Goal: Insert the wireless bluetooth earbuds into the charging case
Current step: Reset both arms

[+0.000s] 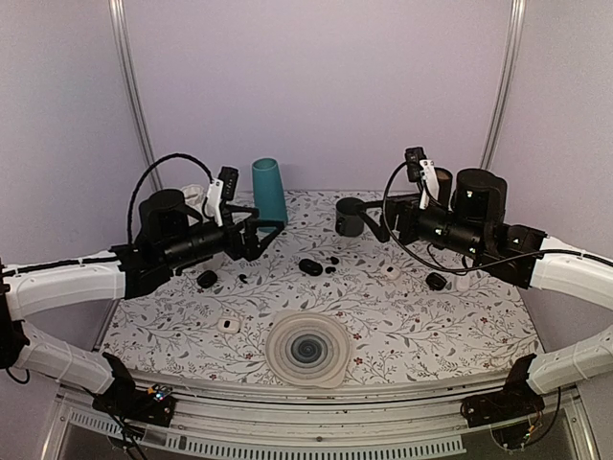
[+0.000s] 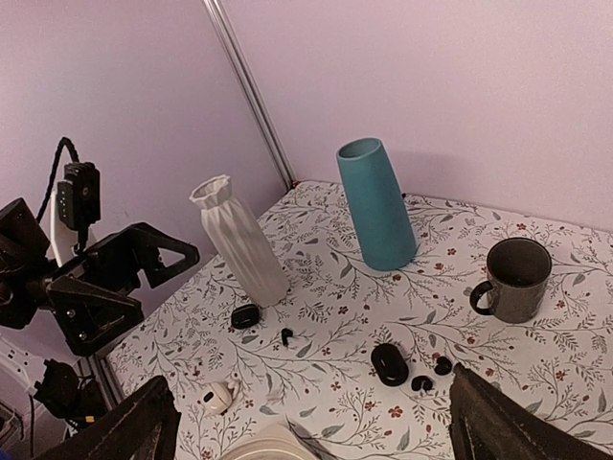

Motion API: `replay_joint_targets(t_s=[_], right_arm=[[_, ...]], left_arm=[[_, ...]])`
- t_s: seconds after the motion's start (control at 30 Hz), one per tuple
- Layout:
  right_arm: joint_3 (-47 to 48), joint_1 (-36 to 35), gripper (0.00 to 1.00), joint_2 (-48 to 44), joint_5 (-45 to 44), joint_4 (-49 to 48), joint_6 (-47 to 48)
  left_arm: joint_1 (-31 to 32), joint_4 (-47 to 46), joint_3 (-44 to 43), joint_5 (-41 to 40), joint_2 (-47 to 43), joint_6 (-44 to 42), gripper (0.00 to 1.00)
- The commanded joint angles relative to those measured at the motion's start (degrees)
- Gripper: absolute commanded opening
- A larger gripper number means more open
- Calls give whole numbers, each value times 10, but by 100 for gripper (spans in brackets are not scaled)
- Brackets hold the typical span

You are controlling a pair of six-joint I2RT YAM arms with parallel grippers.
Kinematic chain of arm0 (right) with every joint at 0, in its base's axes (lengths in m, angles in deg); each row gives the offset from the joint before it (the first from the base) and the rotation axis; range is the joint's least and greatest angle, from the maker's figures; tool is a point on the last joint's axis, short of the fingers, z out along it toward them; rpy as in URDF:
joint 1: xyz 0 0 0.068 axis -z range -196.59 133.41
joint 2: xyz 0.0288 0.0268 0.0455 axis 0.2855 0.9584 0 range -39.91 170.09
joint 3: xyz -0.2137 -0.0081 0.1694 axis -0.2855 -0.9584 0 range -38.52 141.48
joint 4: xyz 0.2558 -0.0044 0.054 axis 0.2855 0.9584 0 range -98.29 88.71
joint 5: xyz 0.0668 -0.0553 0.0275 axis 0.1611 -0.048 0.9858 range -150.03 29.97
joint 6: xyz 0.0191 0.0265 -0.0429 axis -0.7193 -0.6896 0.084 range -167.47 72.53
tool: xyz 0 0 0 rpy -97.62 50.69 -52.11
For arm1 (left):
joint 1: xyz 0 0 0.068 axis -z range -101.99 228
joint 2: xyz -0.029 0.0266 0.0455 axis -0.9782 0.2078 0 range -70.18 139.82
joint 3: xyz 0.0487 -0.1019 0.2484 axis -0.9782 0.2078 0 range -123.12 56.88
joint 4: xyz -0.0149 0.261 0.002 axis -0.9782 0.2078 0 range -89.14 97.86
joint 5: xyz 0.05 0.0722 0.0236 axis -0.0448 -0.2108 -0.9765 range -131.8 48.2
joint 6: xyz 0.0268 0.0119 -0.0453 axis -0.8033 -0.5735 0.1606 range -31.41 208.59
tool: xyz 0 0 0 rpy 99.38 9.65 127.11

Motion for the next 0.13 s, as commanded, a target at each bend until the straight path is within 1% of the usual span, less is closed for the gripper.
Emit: replay_joint_targets(t_s=[0.0,0.1], right_arm=[[3,0,99,-7,-35,-14,5],[-5,0,99,-13,-55,-16,-1]], left_arm=[[2,-24,9,-15,-21,0,96],[2,-26,12,-17,-25,0,96]])
